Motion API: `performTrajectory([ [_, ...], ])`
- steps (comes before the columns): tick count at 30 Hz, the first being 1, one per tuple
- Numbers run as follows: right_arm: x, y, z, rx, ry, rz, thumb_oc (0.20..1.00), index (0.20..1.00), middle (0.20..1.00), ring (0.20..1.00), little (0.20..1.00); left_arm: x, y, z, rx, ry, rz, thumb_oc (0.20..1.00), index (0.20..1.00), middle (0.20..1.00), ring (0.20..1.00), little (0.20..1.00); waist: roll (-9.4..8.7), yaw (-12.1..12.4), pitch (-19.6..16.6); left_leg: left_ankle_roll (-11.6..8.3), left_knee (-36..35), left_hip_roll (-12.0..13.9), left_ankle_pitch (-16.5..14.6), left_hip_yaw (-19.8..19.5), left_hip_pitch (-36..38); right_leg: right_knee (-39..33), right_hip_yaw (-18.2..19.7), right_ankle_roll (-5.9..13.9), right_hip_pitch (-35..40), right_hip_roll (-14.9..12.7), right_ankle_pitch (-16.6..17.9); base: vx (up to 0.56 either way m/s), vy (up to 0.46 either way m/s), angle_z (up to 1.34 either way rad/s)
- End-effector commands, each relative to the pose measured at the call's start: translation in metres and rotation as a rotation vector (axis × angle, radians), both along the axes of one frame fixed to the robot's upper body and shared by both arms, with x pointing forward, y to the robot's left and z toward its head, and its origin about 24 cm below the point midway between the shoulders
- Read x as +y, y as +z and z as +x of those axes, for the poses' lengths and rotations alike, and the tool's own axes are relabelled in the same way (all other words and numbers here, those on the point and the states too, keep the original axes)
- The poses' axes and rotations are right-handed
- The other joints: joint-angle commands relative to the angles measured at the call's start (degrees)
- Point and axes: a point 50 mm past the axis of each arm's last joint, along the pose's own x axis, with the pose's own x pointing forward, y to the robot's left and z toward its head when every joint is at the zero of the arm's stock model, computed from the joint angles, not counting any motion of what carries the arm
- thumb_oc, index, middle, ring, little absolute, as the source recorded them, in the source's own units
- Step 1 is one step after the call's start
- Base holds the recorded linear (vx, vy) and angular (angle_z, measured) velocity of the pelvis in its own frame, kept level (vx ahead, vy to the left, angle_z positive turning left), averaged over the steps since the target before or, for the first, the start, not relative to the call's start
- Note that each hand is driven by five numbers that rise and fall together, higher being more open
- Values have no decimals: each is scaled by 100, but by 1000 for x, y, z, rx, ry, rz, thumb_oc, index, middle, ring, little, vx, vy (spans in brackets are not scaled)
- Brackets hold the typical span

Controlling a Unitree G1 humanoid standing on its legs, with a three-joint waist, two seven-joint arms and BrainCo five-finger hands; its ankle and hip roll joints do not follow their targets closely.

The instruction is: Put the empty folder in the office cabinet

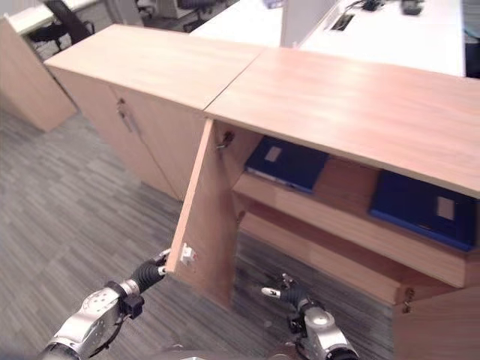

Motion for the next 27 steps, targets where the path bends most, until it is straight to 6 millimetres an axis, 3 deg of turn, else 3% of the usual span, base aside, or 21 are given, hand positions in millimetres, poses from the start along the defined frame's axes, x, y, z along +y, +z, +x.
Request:
performTrajectory([
  [1,31,8,15,-88,59,87,1000,1000,1000,1000,1000,-4,28,37,-175,27,13,1000,1000,1000,1000,1000,-406,-341,8,-197,134,62,60,387,-106,-684,291,757,621,-459,147,-12,-201,-91],
  [5,23,10,6,-88,51,88,1000,1000,1000,1000,1000,-6,19,53,-155,110,58,1000,1000,1000,1000,1000,-383,-665,30,-498,158,477,417,543,-54,-963,545,581,734,-31,-29,10,-216,-44],
  [8,17,10,1,-84,64,75,1000,1000,1000,1000,1000,-2,16,62,-141,164,80,1000,1000,1000,1000,1000,-403,-865,43,-594,321,699,394,681,29,-1007,681,481,750,153,-122,15,-170,-60],
  [9,14,19,11,-122,109,52,1000,1000,1000,1000,1000,13,20,78,-156,267,121,1000,1000,1000,1000,1000,-495,-888,172,-577,759,751,395,239,-119,-1020,1105,385,622,314,-138,-31,-130,-82],
  [10,14,19,11,-123,109,52,1000,1000,1000,1000,1000,12,21,79,-158,267,121,1000,1000,1000,1000,1000,-489,-881,172,-577,775,760,386,243,-134,-1017,1113,383,606,317,-137,-11,-178,-76],
  [11,13,20,14,-125,119,40,1000,1000,1000,1000,1000,21,24,84,-166,315,137,1000,1000,1000,1000,1000,-547,-803,188,-532,796,545,255,-309,-238,-1024,1331,382,538,324,-114,113,-112,-145],
  [12,14,21,18,-127,134,36,1000,1000,1000,1000,1000,40,25,90,-159,396,160,1000,1000,1000,1000,1000,-656,-687,187,-401,712,116,-127,-1255,-377,-988,1796,404,421,324,-70,220,-135,-204],
  [13,14,21,23,-131,133,34,1000,1000,1000,1000,1000,56,33,98,-172,466,161,1000,1000,1000,1000,1000,-701,-616,218,-335,735,-202,-325,-1883,-495,-900,2158,403,377,400,-86,255,-94,-286],
  [14,14,21,23,-128,131,35,1000,1000,1000,1000,1000,65,37,100,-177,498,169,1000,1000,1000,1000,1000,-705,-639,204,-303,701,-275,-378,-1977,-491,-875,2300,398,333,459,-81,208,-24,-206],
  [17,16,20,23,-127,134,49,1000,1000,1000,1000,1000,87,47,105,-193,574,171,1000,1000,1000,1000,1000,-712,-718,164,-269,605,-274,-421,-1837,-325,-904,2528,408,340,525,-54,113,13,-95],
  [18,19,18,20,-119,142,60,1000,1000,1000,1000,1000,112,54,105,-198,637,215,1000,1000,1000,1000,1000,-712,-803,87,-235,483,-260,-438,-1683,-129,-893,2755,418,323,570,-41,149,32,-99],
  [20,20,18,20,-119,140,70,1000,1000,1000,1000,1000,123,60,106,-202,664,234,1000,1000,1000,1000,1000,-723,-823,75,-230,389,-245,-418,-1570,-13,-881,2831,430,320,572,-32,106,65,-111],
  [23,27,17,14,-120,148,109,1000,1000,1000,1000,1000,167,81,104,-213,767,348,1000,1000,1000,1000,1000,-768,-952,-22,-196,-69,-257,-367,-1213,340,-858,2940,518,231,560,25,48,87,-65],
  [27,27,13,6,-98,142,111,1000,1000,1000,1000,1000,171,89,106,-239,776,374,1000,1000,1000,1000,1000,-815,-985,-61,-169,-125,-304,-412,-1151,361,-834,2869,578,180,510,77,-6,48,-46],
])
